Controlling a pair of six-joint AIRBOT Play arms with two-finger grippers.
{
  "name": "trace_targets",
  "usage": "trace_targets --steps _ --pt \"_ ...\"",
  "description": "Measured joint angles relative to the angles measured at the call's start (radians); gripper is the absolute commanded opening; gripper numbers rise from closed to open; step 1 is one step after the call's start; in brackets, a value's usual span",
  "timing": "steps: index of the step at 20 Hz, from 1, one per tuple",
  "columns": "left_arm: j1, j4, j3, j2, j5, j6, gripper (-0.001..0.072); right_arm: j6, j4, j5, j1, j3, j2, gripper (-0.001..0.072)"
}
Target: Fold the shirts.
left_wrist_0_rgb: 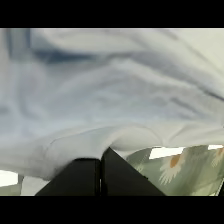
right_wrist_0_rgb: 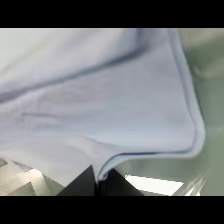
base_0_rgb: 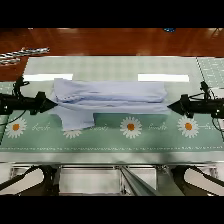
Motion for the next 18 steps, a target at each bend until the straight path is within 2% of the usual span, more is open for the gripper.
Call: trace_targets --steps 7,13,14,15,16,18 --pt "-0.082 -0.008 0.447 -0.355 0.004 -0.105 0.0015 0.04 0.054 -0.063 0.094 0.311 -0.261 0.0021" --pt "-0.12 -0.008 0.793 -0.612 -0.067 -0.17 0.0015 0.069 0.068 -0.076 0.106 0.428 -0.406 0.0023" --pt "-0.126 -0.007 0.818 -0.642 -0.072 -0.176 0.0079 0.072 0.067 -0.082 0.106 0.434 -0.422 0.0135" --pt "-0.13 -0.006 0.839 -0.666 -0.079 -0.177 0.0309 0.072 0.069 -0.091 0.106 0.439 -0.435 0.0359" --pt "-0.134 -0.008 0.854 -0.685 -0.082 -0.18 0.0501 0.072 0.071 -0.109 0.106 0.442 -0.445 0.0411" --pt "-0.138 -0.003 0.872 -0.714 -0.101 -0.191 0.0507 0.071 0.074 -0.128 0.106 0.449 -0.455 0.0411"
